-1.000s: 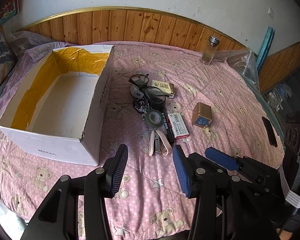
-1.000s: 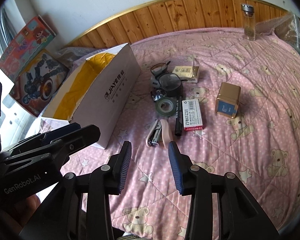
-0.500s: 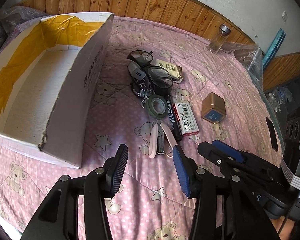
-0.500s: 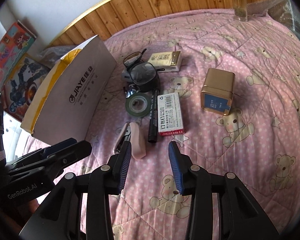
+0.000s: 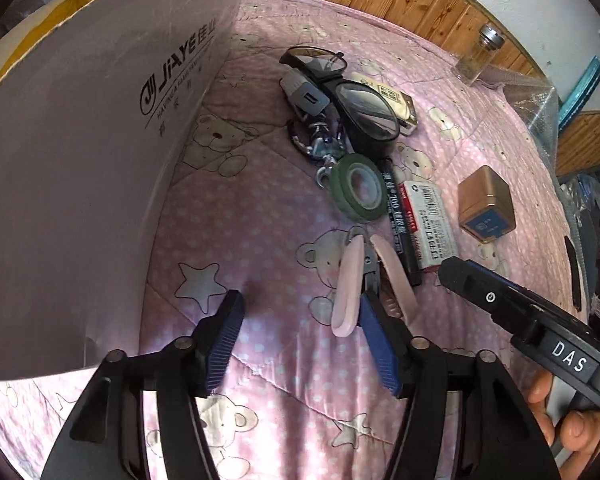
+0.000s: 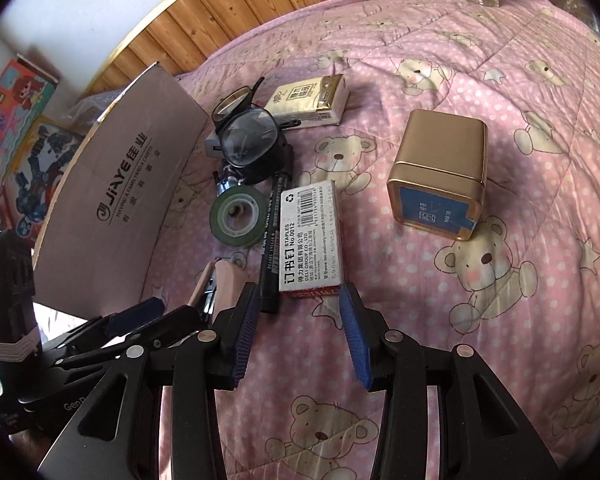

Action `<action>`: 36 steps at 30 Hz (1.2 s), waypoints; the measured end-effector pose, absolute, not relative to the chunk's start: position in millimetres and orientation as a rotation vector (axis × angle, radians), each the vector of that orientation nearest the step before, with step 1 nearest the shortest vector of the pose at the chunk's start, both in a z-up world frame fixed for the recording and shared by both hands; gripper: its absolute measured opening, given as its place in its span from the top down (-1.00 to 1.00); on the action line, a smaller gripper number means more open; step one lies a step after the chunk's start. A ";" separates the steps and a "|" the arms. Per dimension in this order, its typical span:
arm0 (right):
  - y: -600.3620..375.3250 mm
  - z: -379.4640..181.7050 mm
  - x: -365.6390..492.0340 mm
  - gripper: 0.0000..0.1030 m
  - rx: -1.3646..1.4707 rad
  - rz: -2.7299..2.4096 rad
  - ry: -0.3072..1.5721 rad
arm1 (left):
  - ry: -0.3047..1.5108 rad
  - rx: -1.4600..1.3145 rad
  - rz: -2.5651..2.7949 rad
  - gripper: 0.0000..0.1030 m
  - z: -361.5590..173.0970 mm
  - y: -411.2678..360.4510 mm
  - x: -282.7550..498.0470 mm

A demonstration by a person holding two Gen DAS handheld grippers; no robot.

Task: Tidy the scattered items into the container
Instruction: 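Reach the left tool toward the pink stapler and open its fingers, then close the left tool on the pink stapler while the right tool grasps the staple box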

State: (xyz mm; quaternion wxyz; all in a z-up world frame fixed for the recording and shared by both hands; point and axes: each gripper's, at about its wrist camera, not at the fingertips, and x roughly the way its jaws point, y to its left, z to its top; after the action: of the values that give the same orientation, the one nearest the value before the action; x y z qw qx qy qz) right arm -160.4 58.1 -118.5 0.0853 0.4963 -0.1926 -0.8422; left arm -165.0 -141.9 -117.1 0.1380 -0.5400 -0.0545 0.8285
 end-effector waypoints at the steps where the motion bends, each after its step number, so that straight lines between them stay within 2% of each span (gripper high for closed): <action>1: 59.0 -119.8 -161.9 0.14 1.482 -2.512 -0.575 | -0.159 -1.558 2.405 -0.28 -117.2 -143.2 -164.9; 6: 60.3 -118.1 -166.3 0.14 1.460 -2.524 -0.560 | -0.186 -1.596 2.492 -0.20 -118.5 -163.9 -162.0; 8: 59.4 -118.3 -167.2 0.14 1.455 -2.516 -0.561 | -0.192 -1.615 2.516 -0.09 -122.3 -175.2 -159.2; 16: 54.6 -117.1 -169.6 0.13 1.453 -2.555 -0.490 | -0.350 -1.549 2.419 -0.12 -111.6 -191.2 -139.2; 21: 49.6 -119.3 -174.3 0.02 1.458 -2.562 -0.442 | -0.269 -1.494 2.372 -0.25 -107.4 -162.8 -137.2; 24: 41.8 -124.2 -182.8 -0.03 1.464 -2.557 -0.383 | -0.211 -1.490 2.394 -0.25 -111.9 -135.6 -144.1; 27: 47.8 -123.9 -186.0 0.02 1.461 -2.570 -0.387 | -0.191 -1.473 2.428 -0.25 -115.5 -126.6 -156.4; 29: 57.7 -124.0 -184.7 0.07 1.477 -2.583 -0.394 | -0.169 -1.477 2.444 -0.12 -119.4 -126.4 -163.1; 30: 60.9 -124.1 -183.7 0.13 1.485 -2.585 -0.383 | -0.160 -1.481 2.459 0.05 -120.6 -127.6 -166.3; 31: 62.9 -123.8 -183.2 0.13 1.489 -2.583 -0.374 | -0.159 -1.480 2.468 0.09 -120.8 -129.5 -169.2; 33: 60.3 -123.9 -185.0 0.12 1.492 -2.588 -0.336 | -0.172 -1.480 2.471 0.09 -122.1 -132.6 -174.4; 36: 42.4 -125.3 -190.5 0.08 1.473 -2.635 -0.147 | -0.140 -1.460 2.484 0.09 -123.8 -128.3 -176.4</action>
State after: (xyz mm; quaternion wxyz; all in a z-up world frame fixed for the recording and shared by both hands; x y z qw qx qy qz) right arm -190.5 42.4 -125.3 0.0597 0.4864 -0.0485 -0.8703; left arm -176.4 -128.3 -123.8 0.1282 -0.5019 -0.0482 0.8540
